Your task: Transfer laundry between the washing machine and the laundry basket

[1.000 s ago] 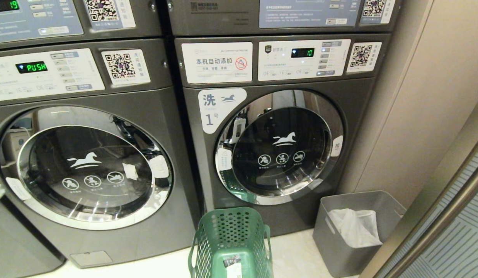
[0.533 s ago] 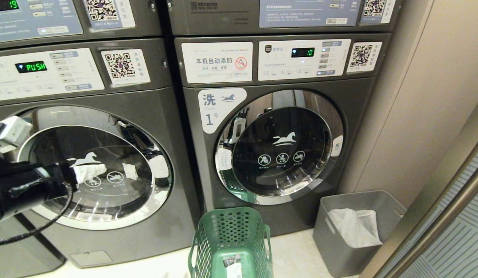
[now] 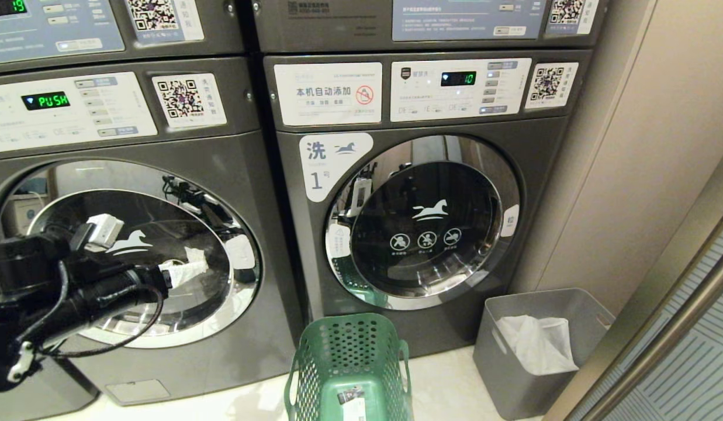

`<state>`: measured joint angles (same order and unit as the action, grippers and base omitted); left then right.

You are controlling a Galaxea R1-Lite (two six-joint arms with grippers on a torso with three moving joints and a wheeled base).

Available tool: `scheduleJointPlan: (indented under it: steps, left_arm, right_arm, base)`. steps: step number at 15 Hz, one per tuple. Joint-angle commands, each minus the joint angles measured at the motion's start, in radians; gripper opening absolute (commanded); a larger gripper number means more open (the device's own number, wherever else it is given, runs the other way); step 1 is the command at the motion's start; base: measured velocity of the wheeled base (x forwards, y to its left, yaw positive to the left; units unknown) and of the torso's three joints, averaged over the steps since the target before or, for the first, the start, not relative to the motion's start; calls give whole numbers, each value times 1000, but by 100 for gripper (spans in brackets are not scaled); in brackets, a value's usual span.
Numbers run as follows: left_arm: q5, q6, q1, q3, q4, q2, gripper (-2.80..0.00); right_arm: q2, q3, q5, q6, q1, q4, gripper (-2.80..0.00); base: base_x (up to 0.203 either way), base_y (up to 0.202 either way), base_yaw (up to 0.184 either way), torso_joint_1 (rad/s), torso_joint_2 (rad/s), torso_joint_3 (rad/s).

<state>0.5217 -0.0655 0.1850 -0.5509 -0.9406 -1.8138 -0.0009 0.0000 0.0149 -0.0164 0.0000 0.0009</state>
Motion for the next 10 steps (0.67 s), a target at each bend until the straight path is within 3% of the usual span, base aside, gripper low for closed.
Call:
scheduleJointPlan:
  steps: [1, 3, 6, 8, 10]
  left_arm:
    - [32, 20, 32, 5, -248, -216, 0]
    - [47, 54, 30, -25, -325, -294, 0]
    - [44, 128, 10, -114, -346, -381, 0]
    - [39, 145, 8, -188, -349, -441, 0]
    - [-21, 146, -8, -247, -350, -478, 0]
  right_arm:
    - [1, 0, 0, 0, 0, 1, -280]
    - [1, 0, 0, 0, 0, 1, -280]
    - [1, 0, 0, 0, 0, 1, -280]
    - [1, 0, 0, 0, 0, 0, -280]
    - [1, 0, 0, 0, 0, 1, -280]
  base:
    - [0, 0, 0, 0, 0, 0]
    - [0, 0, 0, 0, 0, 0]
    - [0, 0, 0, 0, 0, 0]
    - [0, 0, 0, 0, 0, 0]
    - [0, 0, 0, 0, 0, 0]
